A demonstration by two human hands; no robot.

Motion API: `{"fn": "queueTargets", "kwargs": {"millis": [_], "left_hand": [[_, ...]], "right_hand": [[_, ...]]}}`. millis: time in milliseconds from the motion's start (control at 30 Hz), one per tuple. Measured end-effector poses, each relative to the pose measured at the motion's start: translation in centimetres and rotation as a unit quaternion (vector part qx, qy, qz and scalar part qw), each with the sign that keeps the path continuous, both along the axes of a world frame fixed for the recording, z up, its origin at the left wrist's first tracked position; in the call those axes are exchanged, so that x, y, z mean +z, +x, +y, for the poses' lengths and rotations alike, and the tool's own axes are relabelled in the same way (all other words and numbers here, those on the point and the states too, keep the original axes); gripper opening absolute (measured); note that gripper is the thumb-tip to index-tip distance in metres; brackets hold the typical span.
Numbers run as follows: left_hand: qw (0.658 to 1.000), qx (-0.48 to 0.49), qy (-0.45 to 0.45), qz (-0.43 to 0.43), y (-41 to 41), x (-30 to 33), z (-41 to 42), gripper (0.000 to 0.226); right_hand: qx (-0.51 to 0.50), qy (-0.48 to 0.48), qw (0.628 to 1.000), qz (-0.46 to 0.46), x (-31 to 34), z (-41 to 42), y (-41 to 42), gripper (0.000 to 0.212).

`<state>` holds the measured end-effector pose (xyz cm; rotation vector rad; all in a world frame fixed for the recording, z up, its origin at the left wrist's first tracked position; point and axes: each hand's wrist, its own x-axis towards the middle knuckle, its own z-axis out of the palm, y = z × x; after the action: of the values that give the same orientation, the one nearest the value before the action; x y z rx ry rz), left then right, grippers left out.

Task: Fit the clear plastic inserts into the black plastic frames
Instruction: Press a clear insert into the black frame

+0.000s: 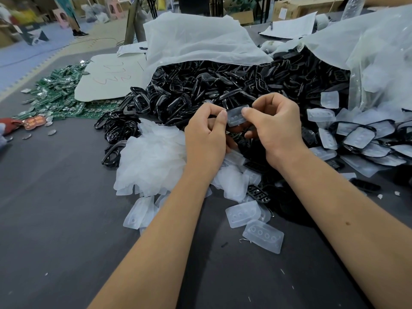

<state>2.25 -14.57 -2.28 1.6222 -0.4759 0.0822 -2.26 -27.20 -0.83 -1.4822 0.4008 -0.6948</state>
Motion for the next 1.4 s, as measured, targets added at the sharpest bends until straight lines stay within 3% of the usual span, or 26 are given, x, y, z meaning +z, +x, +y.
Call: {"fn": "queueTargets", "kwargs": {"millis": [333,600,1100,1267,1400], "left_hand": [[1.000,-0.005,0.031,-0.003,-0.05,0.19,-0.03,0.013],[1.000,-0.007,-0.001,0.017,-0.03,0.33,0.22,0.015],[0.983,-0.034,-0.120,0.135,0.42,0.24,0.64,0.026],[0.986,-0.029,-0.103,0.127,0.50,0.20,0.49,0.019],[0.997,-0.019,-0.026,0.071,0.53,-0.02,0.37,0.010]], "right_hand": [[0.067,0.039,0.997,-0.001,0.18,0.05,-0.14,0.017],[0.096,0.100,0.990,-0.015,0.12,0.06,-0.10,0.016],[0.113,0.059,0.992,-0.019,-0.04,0.10,-0.17,0.011],[0.082,0.005,0.997,0.008,-0.10,0.03,-0.22,0.008],[0.069,0.002,0.998,0.001,-0.21,-0.05,-0.24,0.008]]}}
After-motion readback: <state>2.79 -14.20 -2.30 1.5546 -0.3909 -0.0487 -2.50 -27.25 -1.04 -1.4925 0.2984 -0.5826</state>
